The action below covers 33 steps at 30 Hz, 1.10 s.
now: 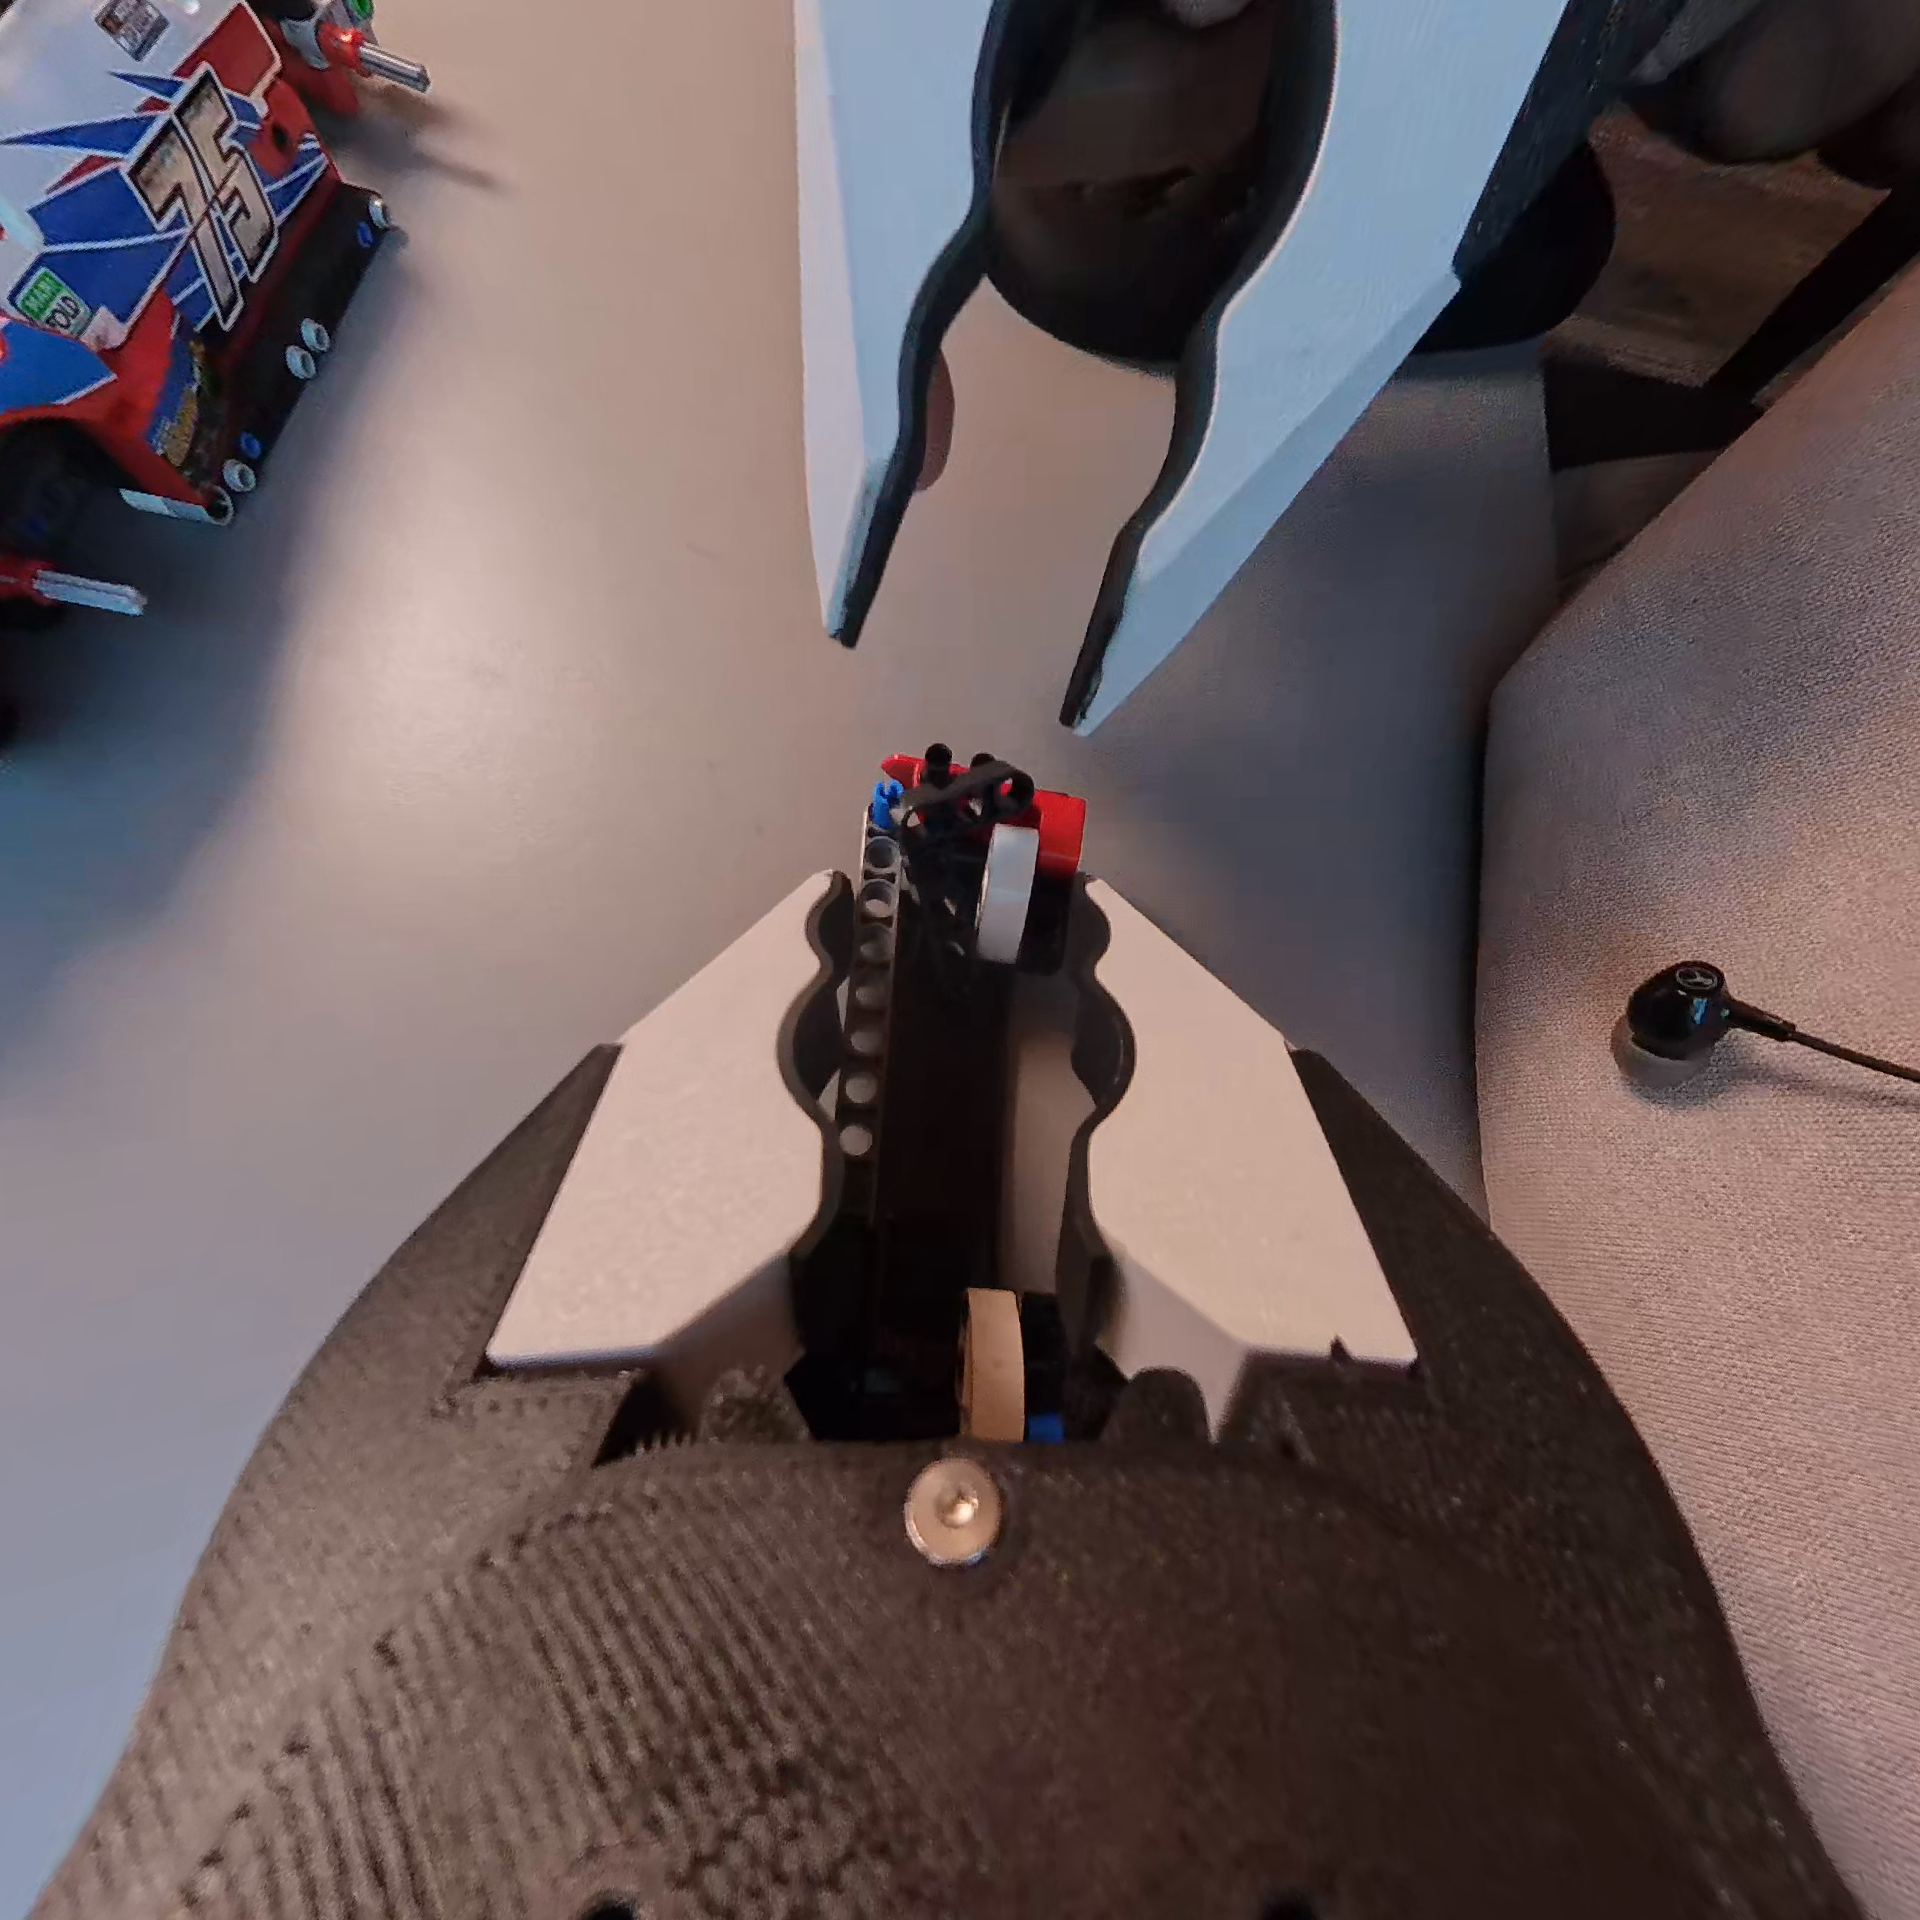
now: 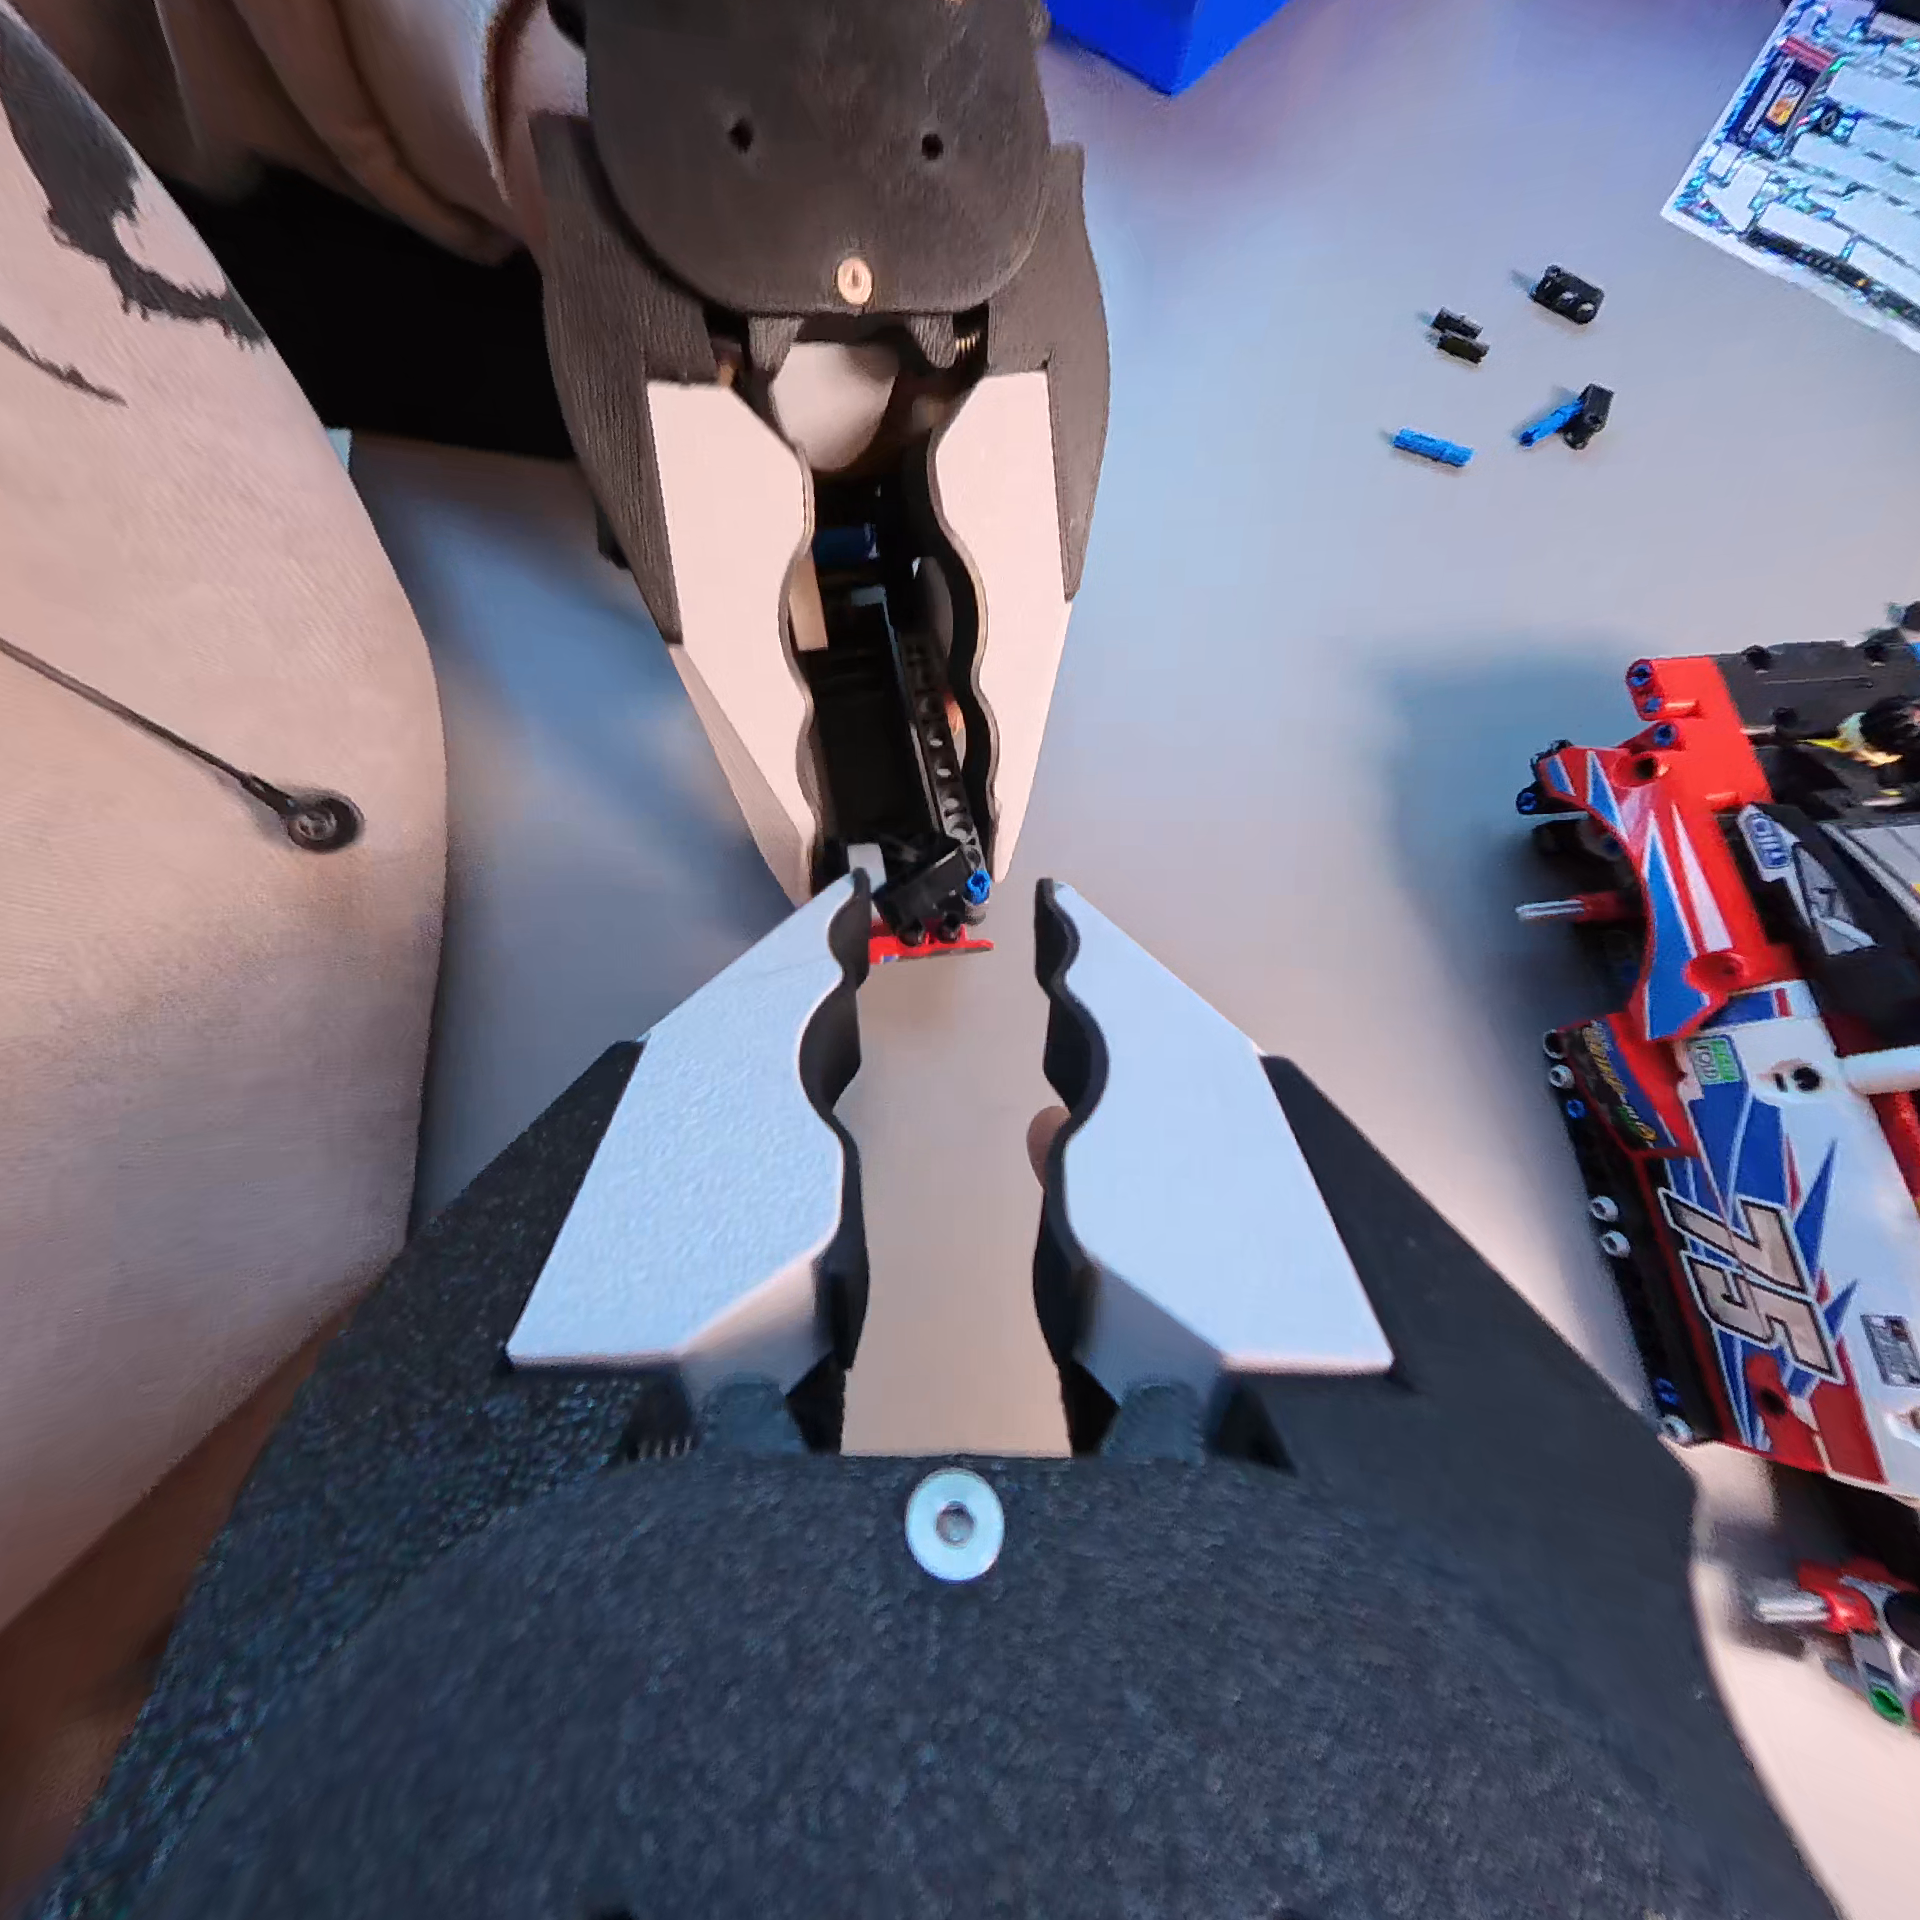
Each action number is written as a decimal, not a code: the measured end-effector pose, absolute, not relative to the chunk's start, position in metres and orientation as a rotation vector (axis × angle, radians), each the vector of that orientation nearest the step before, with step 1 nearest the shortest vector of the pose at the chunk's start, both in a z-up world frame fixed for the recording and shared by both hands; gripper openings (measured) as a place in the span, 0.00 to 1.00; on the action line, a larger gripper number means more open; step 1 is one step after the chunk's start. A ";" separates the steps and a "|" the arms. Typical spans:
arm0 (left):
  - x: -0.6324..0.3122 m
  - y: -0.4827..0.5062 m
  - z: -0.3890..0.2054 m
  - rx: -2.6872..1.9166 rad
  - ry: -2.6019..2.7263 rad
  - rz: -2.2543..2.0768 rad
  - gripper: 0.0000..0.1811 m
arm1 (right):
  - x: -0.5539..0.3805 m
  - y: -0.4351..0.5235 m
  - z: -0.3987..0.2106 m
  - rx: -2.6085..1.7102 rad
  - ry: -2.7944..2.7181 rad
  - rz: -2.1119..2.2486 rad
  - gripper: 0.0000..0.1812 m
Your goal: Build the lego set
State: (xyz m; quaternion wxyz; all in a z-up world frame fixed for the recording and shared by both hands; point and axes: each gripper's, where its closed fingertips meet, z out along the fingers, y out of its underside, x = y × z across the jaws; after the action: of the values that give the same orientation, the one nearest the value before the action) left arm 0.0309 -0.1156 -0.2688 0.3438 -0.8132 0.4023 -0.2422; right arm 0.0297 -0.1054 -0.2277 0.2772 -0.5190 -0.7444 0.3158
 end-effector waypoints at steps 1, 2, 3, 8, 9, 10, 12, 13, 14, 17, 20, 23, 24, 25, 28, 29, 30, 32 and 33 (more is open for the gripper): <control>0.031 -0.115 -0.269 -2.115 1.041 -0.627 0.22 | 0.028 -0.106 -0.227 -1.420 -1.992 0.836 0.14; 0.032 -0.115 -0.269 -2.118 1.035 -0.626 0.22 | 0.025 -0.106 -0.228 -1.463 -1.982 0.807 0.13; 0.032 -0.115 -0.269 -2.120 1.029 -0.621 0.22 | 0.023 -0.108 -0.231 -1.500 -1.980 0.790 0.13; 0.032 -0.115 -0.269 -2.120 1.024 -0.611 0.22 | 0.016 -0.113 -0.240 -1.456 -2.057 0.670 0.13; 0.032 -0.115 -0.269 -2.119 1.025 -0.613 0.22 | 0.015 -0.112 -0.242 -1.459 -2.088 0.662 0.13; 0.031 -0.115 -0.269 -2.118 1.027 -0.615 0.22 | 0.015 -0.112 -0.244 -1.476 -2.123 0.676 0.12; 0.031 -0.115 -0.269 -2.114 1.032 -0.613 0.22 | 0.014 -0.112 -0.246 -1.492 -2.191 0.688 0.11; 0.031 -0.115 -0.269 -2.113 1.032 -0.613 0.22 | 0.014 -0.112 -0.248 -1.479 -2.237 0.667 0.10; 0.031 -0.115 -0.269 -2.112 1.029 -0.614 0.22 | 0.015 -0.112 -0.251 -1.460 -2.278 0.634 0.08; 0.031 -0.115 -0.269 -2.111 1.016 -0.616 0.22 | 0.014 -0.113 -0.253 -1.422 -2.331 0.582 0.05; 0.030 -0.116 -0.269 -2.112 1.010 -0.609 0.22 | 0.011 -0.110 -0.242 -1.459 -2.228 0.681 0.05; 0.030 -0.116 -0.269 -2.111 1.005 -0.614 0.22 | 0.009 -0.098 -0.221 -1.565 -1.960 0.895 0.04; 0.030 -0.116 -0.269 -2.112 1.006 -0.616 0.22 | 0.010 -0.095 -0.216 -1.627 -1.847 0.987 0.04; 0.031 -0.116 -0.269 -2.112 1.005 -0.617 0.22 | 0.011 -0.094 -0.214 -1.692 -1.752 1.076 0.04; 0.031 -0.115 -0.269 -2.112 1.003 -0.621 0.22 | 0.014 -0.098 -0.221 -1.806 -1.561 1.199 0.04; 0.031 -0.115 -0.269 -2.112 1.001 -0.621 0.22 | 0.016 -0.100 -0.227 -1.833 -1.543 1.182 0.04; 0.031 -0.115 -0.269 -2.111 1.000 -0.621 0.22 | 0.018 -0.100 -0.233 -1.849 -1.533 1.143 0.04; 0.031 -0.115 -0.269 -2.111 0.998 -0.622 0.22 | 0.019 -0.101 -0.237 -1.857 -1.498 1.117 0.04; 0.031 -0.115 -0.269 -2.112 0.997 -0.623 0.22 | 0.019 -0.101 -0.239 -1.869 -1.482 1.116 0.04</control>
State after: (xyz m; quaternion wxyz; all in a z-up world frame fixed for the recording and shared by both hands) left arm 0.0306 -0.1150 -0.2693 0.3546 -0.8170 0.3856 -0.2409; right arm 0.0195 -0.1011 -0.2388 0.2513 -0.6870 -0.5447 0.4101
